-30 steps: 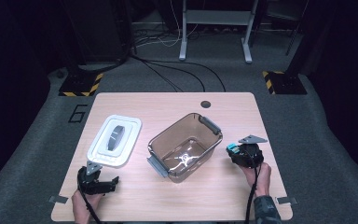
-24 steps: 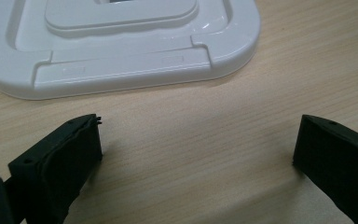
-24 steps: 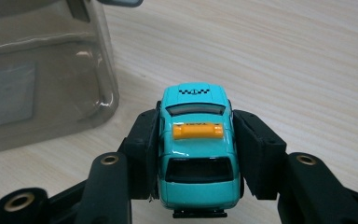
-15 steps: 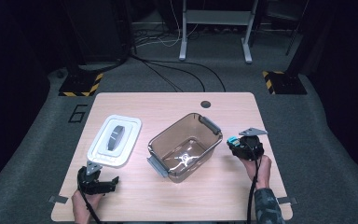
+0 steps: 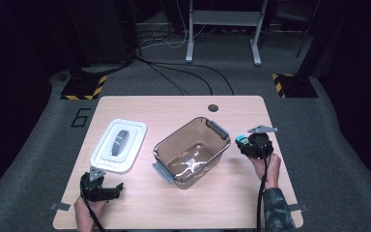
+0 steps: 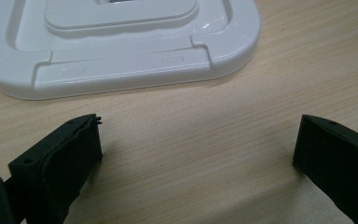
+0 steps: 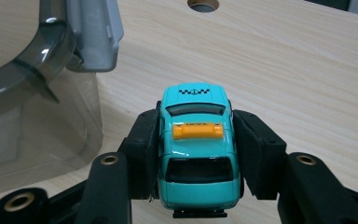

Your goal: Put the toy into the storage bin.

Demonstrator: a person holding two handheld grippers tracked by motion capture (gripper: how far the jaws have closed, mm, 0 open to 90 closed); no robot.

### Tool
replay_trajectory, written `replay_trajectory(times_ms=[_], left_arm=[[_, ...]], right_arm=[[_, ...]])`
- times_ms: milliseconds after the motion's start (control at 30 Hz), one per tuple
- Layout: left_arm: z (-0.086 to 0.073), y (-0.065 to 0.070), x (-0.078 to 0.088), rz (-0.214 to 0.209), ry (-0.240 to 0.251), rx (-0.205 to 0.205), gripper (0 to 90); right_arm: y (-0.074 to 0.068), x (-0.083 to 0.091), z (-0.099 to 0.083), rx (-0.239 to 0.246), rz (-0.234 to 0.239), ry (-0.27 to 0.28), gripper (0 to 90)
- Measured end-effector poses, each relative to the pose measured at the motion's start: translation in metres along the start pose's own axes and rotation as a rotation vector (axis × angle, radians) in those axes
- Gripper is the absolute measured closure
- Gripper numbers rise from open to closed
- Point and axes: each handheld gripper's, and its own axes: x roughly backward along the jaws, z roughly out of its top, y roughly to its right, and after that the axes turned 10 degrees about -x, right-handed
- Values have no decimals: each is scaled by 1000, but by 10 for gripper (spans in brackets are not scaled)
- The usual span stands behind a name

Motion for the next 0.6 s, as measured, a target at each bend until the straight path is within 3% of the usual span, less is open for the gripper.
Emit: replay_trajectory(times_ms=[600], left_arm=[[0,0,0,0,2,0,6]], right_arm=[[1,3,34,21,-22,22,523]])
